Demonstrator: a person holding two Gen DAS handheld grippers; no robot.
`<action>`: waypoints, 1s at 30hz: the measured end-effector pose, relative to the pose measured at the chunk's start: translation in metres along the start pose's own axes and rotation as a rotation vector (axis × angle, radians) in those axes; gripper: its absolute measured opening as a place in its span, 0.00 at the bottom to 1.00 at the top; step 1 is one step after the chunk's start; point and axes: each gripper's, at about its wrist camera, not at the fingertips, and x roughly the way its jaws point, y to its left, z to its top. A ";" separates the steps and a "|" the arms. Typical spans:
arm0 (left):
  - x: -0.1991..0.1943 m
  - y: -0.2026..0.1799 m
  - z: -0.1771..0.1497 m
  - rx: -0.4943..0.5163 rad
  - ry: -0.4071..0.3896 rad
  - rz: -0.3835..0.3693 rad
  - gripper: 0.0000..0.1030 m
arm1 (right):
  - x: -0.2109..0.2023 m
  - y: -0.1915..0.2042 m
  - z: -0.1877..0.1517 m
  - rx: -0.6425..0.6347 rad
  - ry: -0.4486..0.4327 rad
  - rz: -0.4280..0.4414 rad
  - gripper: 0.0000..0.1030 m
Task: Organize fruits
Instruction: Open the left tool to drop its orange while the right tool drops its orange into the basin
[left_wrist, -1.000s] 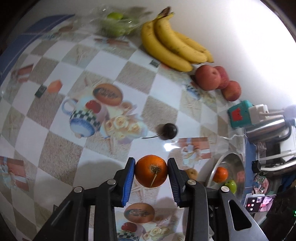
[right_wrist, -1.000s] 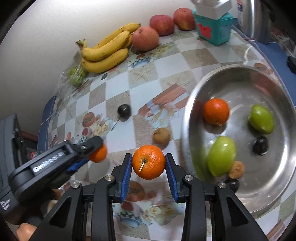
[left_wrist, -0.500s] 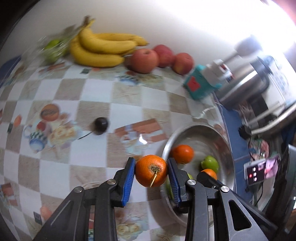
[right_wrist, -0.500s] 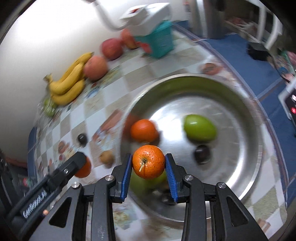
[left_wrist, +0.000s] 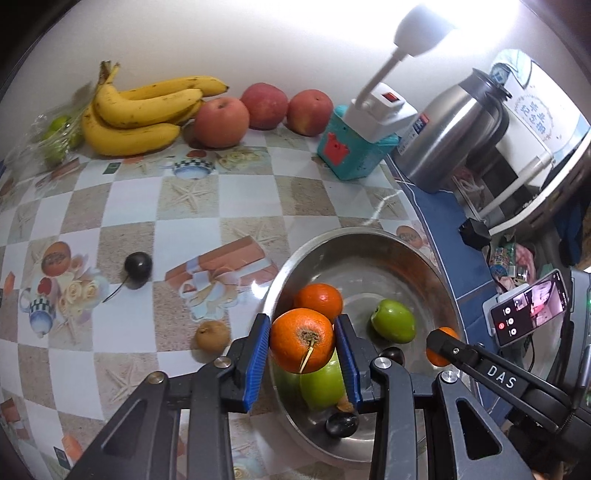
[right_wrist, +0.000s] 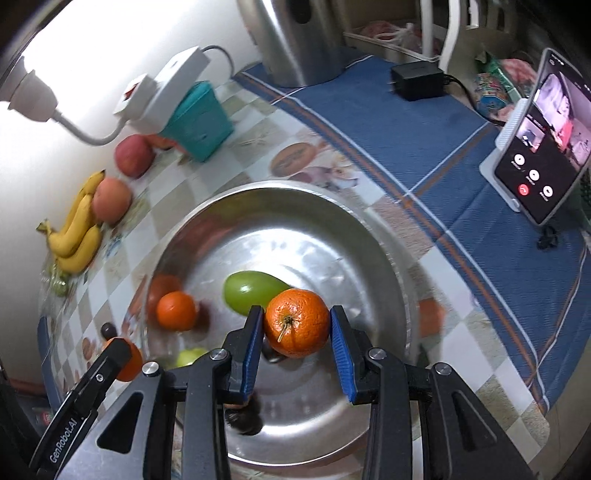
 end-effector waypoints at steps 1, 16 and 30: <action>0.001 -0.002 0.000 0.006 0.000 0.001 0.37 | 0.002 0.000 0.000 0.003 0.000 -0.003 0.36; 0.030 -0.012 -0.003 0.018 0.070 0.036 0.37 | 0.024 -0.010 0.002 0.021 0.065 -0.049 0.36; 0.031 -0.007 -0.003 0.010 0.087 0.047 0.39 | 0.031 -0.008 0.003 0.017 0.094 -0.062 0.37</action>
